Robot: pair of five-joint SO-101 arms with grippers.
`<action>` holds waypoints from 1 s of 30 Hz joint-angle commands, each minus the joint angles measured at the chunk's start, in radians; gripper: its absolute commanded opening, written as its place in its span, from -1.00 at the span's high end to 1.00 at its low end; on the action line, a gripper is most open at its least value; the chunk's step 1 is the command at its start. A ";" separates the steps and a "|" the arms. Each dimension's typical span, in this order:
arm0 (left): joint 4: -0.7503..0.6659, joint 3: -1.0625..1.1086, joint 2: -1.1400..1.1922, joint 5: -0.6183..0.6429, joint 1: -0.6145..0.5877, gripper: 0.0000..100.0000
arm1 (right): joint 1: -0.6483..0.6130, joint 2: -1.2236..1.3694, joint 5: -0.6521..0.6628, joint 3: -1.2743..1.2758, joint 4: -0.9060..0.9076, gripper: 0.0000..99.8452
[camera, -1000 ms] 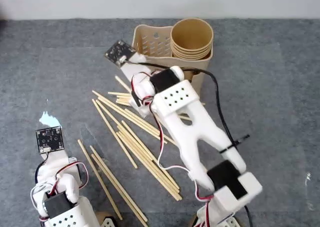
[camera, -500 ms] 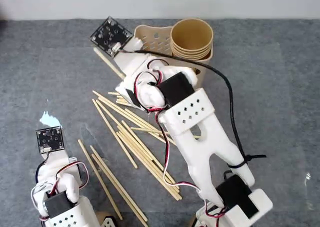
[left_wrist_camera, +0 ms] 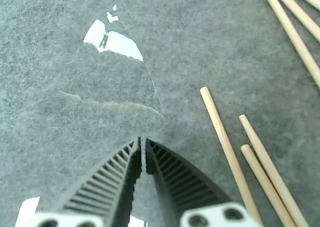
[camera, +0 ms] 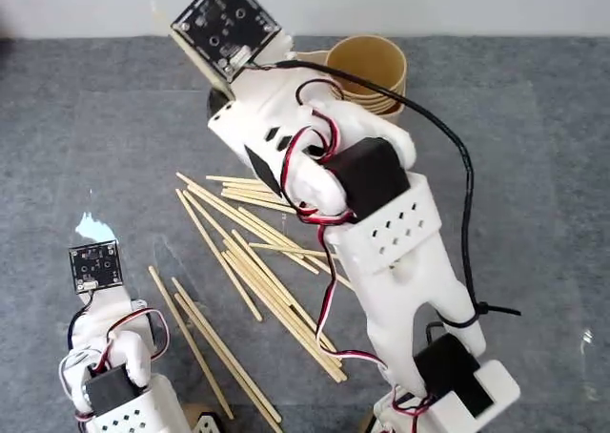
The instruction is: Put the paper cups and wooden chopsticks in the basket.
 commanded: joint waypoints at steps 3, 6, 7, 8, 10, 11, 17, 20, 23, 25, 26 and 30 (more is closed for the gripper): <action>0.003 -0.008 -0.017 -0.002 0.006 0.97 | 0.073 -0.061 0.002 -0.069 -0.099 0.98; 0.003 -0.008 -0.017 -0.002 0.006 0.97 | 0.107 -0.061 0.000 -0.069 -0.148 0.98; 0.003 -0.008 -0.017 -0.002 0.006 0.97 | 0.116 -0.061 -0.002 -0.069 -0.166 0.98; 0.003 -0.008 -0.017 -0.002 0.006 0.97 | 0.119 -0.061 -0.002 -0.071 -0.186 0.98; 0.003 -0.008 -0.017 -0.002 0.006 0.97 | 0.124 -0.061 -0.002 -0.071 -0.226 0.98; 0.003 -0.008 -0.017 -0.002 0.006 0.97 | 0.124 -0.061 -0.002 -0.071 -0.243 0.98; 0.003 -0.008 -0.017 -0.002 0.006 0.97 | 0.124 -0.061 0.000 -0.071 -0.341 0.98; 0.003 -0.008 -0.017 -0.002 0.006 0.97 | 0.125 -0.059 0.000 -0.071 -0.395 0.98; 0.003 -0.008 -0.017 -0.002 0.006 0.97 | 0.127 -0.044 0.000 -0.071 -0.458 0.98; 0.003 -0.008 -0.017 -0.002 0.006 0.97 | 0.137 -0.021 0.000 -0.072 -0.506 0.98; 0.003 -0.008 -0.017 -0.002 0.006 0.97 | 0.140 -0.008 0.000 -0.072 -0.529 0.98; 0.003 -0.008 -0.017 -0.002 0.006 0.97 | 0.150 0.045 0.000 -0.072 -0.595 0.98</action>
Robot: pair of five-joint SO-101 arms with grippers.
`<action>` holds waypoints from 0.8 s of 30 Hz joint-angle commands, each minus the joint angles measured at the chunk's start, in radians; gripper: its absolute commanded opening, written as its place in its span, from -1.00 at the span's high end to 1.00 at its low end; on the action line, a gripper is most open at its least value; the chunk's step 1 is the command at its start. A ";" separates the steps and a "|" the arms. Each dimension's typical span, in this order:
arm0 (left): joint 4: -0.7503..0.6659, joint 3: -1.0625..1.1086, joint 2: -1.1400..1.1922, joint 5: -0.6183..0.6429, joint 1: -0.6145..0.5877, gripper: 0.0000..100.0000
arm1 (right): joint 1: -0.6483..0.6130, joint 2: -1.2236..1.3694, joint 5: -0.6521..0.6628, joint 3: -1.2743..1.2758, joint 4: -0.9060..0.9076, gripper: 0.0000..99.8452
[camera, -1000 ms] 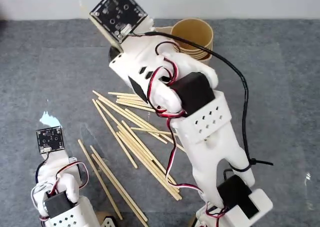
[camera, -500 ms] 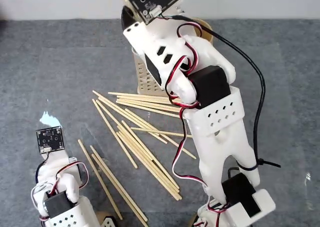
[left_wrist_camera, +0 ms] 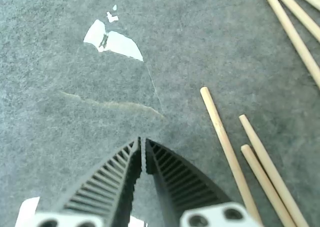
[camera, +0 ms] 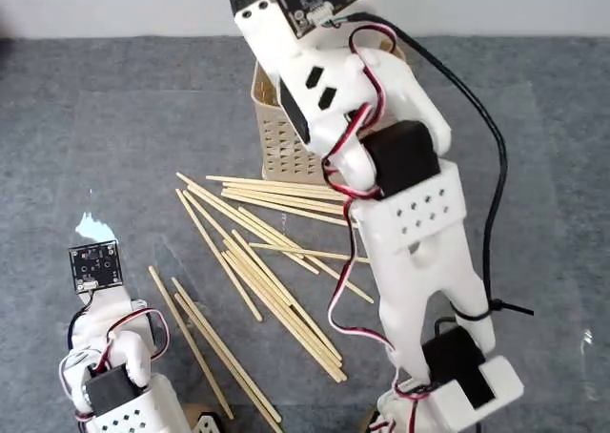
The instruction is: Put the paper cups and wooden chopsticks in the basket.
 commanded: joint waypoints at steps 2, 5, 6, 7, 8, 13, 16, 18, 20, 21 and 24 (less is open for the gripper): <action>0.003 -0.008 -0.017 -0.002 0.006 0.97 | 0.025 0.031 -0.002 -0.057 -0.085 0.98; 0.003 -0.008 -0.017 -0.002 0.006 0.97 | 0.030 0.058 -0.012 -0.057 -0.105 0.98; 0.003 -0.008 -0.017 -0.002 0.006 0.97 | 0.030 0.065 -0.028 -0.057 -0.104 0.98; 0.003 -0.008 -0.017 -0.002 0.006 0.97 | 0.031 0.076 -0.037 -0.057 -0.102 0.98; 0.003 -0.008 -0.017 -0.002 0.006 0.97 | 0.031 0.088 -0.041 -0.057 -0.102 0.98; 0.003 -0.008 -0.017 -0.002 0.006 0.97 | 0.058 0.139 -0.049 -0.057 -0.124 0.98; 0.003 -0.008 -0.017 -0.002 0.006 0.97 | 0.091 0.153 -0.051 -0.057 -0.170 0.98; 0.003 -0.008 -0.017 -0.002 0.006 0.97 | 0.102 0.151 -0.051 -0.057 -0.188 0.98; 0.003 -0.008 -0.017 -0.002 0.006 0.97 | 0.116 0.148 -0.051 -0.061 -0.191 0.98; 0.003 -0.008 -0.017 -0.002 0.006 0.97 | 0.122 0.148 -0.051 -0.080 -0.185 0.98; 0.003 -0.008 -0.017 -0.002 0.006 0.97 | 0.139 0.151 -0.057 -0.135 -0.180 0.98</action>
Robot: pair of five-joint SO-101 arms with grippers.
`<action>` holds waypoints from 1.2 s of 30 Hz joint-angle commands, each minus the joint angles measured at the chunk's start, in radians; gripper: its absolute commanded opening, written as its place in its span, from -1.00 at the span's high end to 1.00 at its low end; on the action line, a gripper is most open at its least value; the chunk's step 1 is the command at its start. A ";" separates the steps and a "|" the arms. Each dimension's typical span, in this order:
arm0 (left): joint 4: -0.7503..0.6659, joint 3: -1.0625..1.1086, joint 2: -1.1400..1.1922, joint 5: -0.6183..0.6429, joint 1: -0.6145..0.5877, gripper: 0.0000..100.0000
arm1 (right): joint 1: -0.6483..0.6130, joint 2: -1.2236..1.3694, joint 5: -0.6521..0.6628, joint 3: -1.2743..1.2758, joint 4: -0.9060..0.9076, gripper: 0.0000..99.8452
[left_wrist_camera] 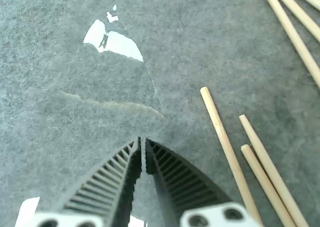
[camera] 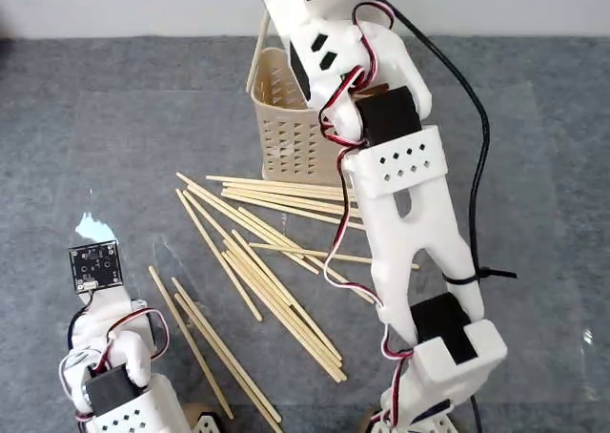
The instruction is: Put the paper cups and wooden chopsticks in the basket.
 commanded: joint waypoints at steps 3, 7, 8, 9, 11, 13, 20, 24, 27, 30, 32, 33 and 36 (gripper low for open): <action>0.003 -0.008 -0.017 -0.002 0.006 0.97 | 0.033 -0.016 -0.054 -0.124 -0.015 0.98; 0.003 -0.008 -0.017 -0.002 0.006 0.97 | 0.038 -0.007 -0.055 -0.126 0.015 0.98; 0.003 -0.008 -0.017 -0.002 0.006 0.97 | 0.038 -0.007 -0.057 -0.123 0.027 0.98; 0.003 -0.008 -0.017 -0.002 0.006 0.97 | 0.038 -0.007 -0.058 -0.123 0.041 0.98; 0.003 -0.008 -0.017 -0.002 0.006 0.97 | 0.038 -0.005 -0.058 -0.121 0.064 0.98; 0.003 -0.008 -0.017 -0.002 0.006 0.97 | 0.038 0.001 -0.060 -0.121 0.084 0.98; 0.003 -0.008 -0.017 -0.002 0.006 0.97 | 0.038 0.067 -0.060 -0.121 0.091 0.98; 0.003 -0.008 -0.017 -0.002 0.006 0.97 | 0.028 0.081 -0.060 -0.121 0.160 0.98; 0.003 -0.008 -0.017 -0.002 0.006 0.97 | 0.030 0.084 -0.063 -0.121 0.213 0.98; 0.003 -0.008 -0.017 -0.002 0.006 0.97 | 0.035 0.081 -0.118 -0.121 0.260 0.89; 0.003 -0.008 -0.017 -0.002 0.006 0.97 | 0.035 0.077 -0.147 -0.126 0.300 0.78; 0.003 -0.008 -0.017 -0.002 0.006 0.97 | 0.030 0.076 -0.152 -0.127 0.318 0.73; 0.003 -0.008 -0.017 -0.002 0.006 0.97 | 0.022 0.074 -0.157 -0.127 0.361 0.73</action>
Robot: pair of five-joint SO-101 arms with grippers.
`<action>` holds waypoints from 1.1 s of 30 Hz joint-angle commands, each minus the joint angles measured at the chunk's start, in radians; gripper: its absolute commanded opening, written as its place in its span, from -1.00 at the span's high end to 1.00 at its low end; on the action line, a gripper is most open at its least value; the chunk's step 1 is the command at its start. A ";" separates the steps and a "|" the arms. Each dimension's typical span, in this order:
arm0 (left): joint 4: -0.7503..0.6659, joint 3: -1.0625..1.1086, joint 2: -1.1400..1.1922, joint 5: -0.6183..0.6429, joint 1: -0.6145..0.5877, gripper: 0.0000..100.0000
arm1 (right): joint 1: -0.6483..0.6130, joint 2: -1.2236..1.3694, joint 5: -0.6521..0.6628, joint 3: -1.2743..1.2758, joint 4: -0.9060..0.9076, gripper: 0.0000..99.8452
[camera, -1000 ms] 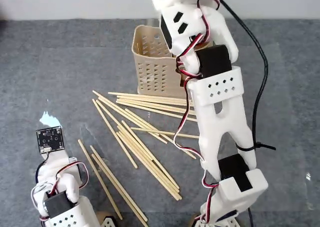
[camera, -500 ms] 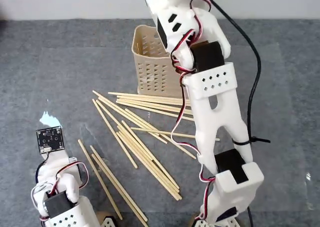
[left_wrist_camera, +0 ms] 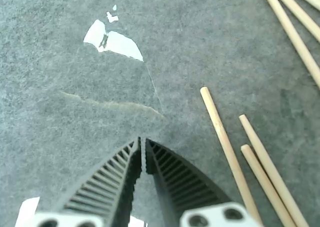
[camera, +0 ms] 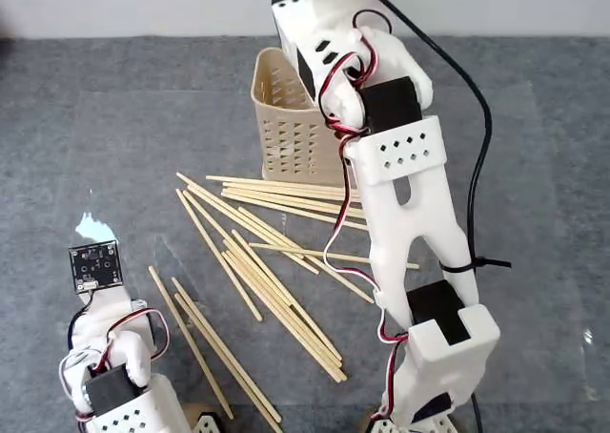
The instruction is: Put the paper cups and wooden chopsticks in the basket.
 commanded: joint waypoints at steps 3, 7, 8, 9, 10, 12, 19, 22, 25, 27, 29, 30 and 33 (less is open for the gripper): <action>0.003 -0.008 -0.017 -0.002 0.006 0.97 | -0.019 -0.036 -0.014 -0.057 0.074 0.74; 0.003 -0.008 -0.017 -0.002 0.006 0.97 | -0.054 -0.091 -0.014 -0.057 0.185 0.74; 0.003 -0.008 -0.017 -0.002 0.006 0.97 | -0.065 -0.107 -0.014 -0.057 0.226 0.74; 0.003 -0.008 -0.017 -0.002 0.006 0.97 | -0.077 -0.122 -0.014 -0.057 0.274 0.75; 0.003 -0.008 -0.017 -0.002 0.006 0.97 | -0.088 -0.136 -0.014 -0.057 0.323 0.75; 0.003 -0.008 -0.017 -0.002 0.006 0.97 | -0.108 -0.151 -0.014 -0.057 0.418 0.75; 0.003 -0.008 -0.017 -0.002 0.006 0.97 | -0.162 -0.156 -0.015 -0.052 0.696 0.74; 0.003 -0.008 -0.017 -0.002 0.006 0.97 | -0.174 -0.145 -0.015 -0.051 0.765 0.75; 0.003 -0.008 -0.017 -0.002 0.006 0.97 | -0.196 -0.102 -0.017 -0.051 0.828 0.75; 0.003 -0.008 -0.017 -0.002 0.006 0.97 | -0.216 -0.058 -0.025 -0.051 0.874 0.74; 0.003 -0.008 -0.017 -0.002 0.006 0.97 | -0.234 -0.001 -0.069 -0.049 0.894 0.74; 0.003 -0.008 -0.017 -0.002 0.006 0.97 | -0.240 0.030 -0.083 -0.049 0.894 0.74; 0.003 -0.008 -0.017 -0.002 0.006 0.97 | -0.262 0.134 -0.080 -0.049 0.894 0.74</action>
